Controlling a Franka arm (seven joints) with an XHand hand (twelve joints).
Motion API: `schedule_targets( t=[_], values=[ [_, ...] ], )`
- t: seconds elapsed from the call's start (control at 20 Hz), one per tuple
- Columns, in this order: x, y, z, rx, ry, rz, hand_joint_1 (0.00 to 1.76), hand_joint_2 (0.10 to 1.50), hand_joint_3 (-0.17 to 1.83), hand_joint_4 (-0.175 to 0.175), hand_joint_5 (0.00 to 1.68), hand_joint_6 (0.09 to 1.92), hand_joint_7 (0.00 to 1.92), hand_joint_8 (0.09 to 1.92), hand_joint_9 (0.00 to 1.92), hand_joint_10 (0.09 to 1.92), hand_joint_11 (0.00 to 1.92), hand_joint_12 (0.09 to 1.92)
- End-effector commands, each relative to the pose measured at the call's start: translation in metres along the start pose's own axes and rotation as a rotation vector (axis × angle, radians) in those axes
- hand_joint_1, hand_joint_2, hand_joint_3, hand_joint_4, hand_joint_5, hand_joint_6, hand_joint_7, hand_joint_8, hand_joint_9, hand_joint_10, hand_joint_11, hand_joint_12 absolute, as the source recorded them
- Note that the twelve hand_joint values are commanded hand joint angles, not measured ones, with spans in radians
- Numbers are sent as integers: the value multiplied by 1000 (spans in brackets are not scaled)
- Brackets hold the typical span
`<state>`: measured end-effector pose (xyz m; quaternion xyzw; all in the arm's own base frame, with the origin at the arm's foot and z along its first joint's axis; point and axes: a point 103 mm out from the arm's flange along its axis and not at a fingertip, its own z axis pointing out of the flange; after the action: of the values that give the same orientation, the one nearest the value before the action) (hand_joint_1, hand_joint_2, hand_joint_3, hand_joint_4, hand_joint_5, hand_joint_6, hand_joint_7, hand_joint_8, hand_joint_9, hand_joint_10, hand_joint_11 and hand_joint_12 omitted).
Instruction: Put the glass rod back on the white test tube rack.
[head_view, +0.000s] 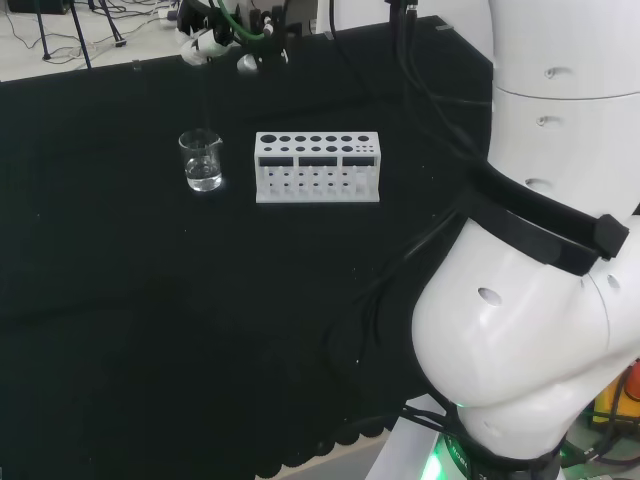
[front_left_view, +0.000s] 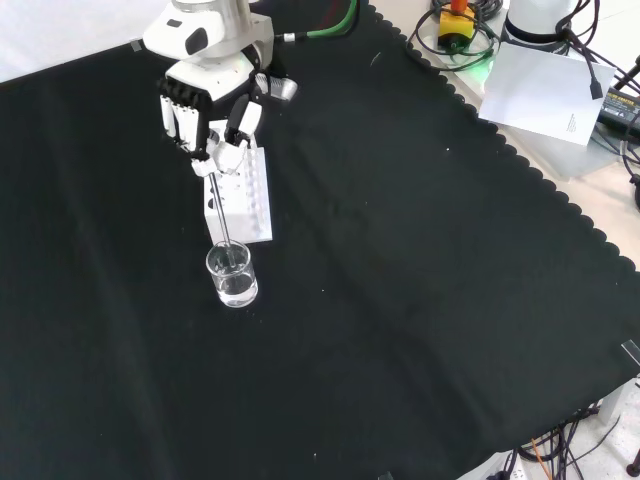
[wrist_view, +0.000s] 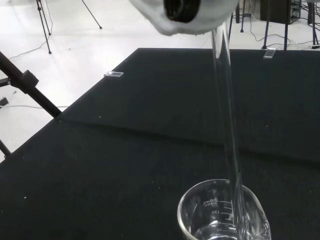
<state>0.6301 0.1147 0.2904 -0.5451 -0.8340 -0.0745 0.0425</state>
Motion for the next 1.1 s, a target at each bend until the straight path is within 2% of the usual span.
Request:
schedule_targets(
  t=[0.05,0.25,0.6,0.75,1.1],
  values=[
    [2,-5,-4,-18,1,-1,1301,1041,0,-175,1120,469,1204,934,1648,721,1325,641],
    [0,-12,-18,-32,26,35,1302,1041,0,-175,1120,469,1204,934,1648,721,1325,641],
    [1,-26,-55,-62,17,58,1302,1040,0,-175,1121,468,1205,933,1648,720,1325,640],
    [2,-26,-69,-73,-12,75,1302,1040,0,-175,1121,468,1205,933,1648,720,1324,640],
    [-15,-48,-103,-119,-12,125,1302,1040,0,-175,1121,467,1205,933,1648,720,1324,640]
  ],
)
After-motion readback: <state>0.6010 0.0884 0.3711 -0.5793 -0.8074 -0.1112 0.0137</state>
